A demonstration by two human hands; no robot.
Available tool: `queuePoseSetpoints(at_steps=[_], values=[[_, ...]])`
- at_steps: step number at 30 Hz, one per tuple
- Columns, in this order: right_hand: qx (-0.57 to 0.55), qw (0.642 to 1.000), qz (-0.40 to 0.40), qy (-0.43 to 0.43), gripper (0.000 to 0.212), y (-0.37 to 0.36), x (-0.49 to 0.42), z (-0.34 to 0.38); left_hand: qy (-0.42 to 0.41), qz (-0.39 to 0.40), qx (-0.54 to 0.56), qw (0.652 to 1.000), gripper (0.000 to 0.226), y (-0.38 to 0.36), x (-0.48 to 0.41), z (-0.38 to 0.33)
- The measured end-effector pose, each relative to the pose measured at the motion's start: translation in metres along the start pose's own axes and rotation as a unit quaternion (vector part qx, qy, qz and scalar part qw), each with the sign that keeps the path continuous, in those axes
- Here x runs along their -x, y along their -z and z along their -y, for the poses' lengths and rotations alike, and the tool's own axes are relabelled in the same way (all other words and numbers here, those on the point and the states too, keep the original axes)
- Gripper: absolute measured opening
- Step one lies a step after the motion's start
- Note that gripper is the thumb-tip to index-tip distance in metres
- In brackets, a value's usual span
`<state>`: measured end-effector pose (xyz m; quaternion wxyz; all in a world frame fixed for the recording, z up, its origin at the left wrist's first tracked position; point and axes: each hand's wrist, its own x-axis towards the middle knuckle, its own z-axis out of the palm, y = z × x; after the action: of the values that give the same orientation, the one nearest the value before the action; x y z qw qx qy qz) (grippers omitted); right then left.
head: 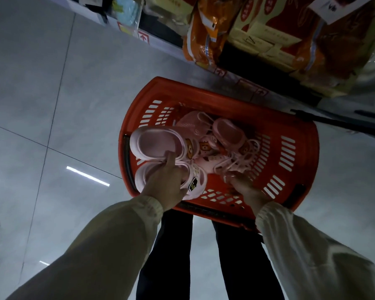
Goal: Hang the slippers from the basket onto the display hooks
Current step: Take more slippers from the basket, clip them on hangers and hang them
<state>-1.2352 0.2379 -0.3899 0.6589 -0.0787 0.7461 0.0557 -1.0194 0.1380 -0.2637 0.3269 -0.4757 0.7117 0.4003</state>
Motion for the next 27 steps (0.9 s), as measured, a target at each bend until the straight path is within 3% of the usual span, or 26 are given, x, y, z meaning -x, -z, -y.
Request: queuePoseSetpoints(at_steps=[3, 6, 11, 15, 19, 22, 27], values=[[-0.116, 0.991, -0.04, -0.054, 0.019, -0.014, -0.012, -0.006, -0.007, 0.004, -0.013, 1.0, 0.019, 0.001, -0.009, 0.0], [-0.162, 0.981, -0.08, -0.074, 0.01, -0.014, -0.025, -0.013, -0.013, 0.01, -0.014, 1.0, 0.019, 0.004, -0.017, 0.002], [-0.156, 0.985, -0.08, 0.001, 0.009, -0.011, -0.002, -0.018, -0.002, 0.0, -0.018, 1.0, 0.022, 0.002, -0.01, 0.009], [-0.194, 0.971, -0.128, 0.062, 0.026, -0.008, 0.038, -0.017, 0.014, -0.001, -0.006, 1.0, 0.024, 0.004, 0.012, 0.006], [-0.261, 0.955, -0.139, 0.03, 0.025, -0.007, 0.08, -0.006, 0.029, -0.007, 0.014, 0.999, 0.022, 0.013, 0.034, -0.002], [-0.295, 0.944, -0.145, 0.001, 0.012, -0.003, 0.118, 0.003, 0.038, -0.02, 0.024, 0.999, 0.019, 0.02, 0.051, -0.008], [-0.32, 0.939, -0.115, 0.055, 0.039, 0.004, 0.186, 0.007, 0.047, -0.051, 0.057, 0.996, 0.037, 0.035, 0.085, -0.027]])
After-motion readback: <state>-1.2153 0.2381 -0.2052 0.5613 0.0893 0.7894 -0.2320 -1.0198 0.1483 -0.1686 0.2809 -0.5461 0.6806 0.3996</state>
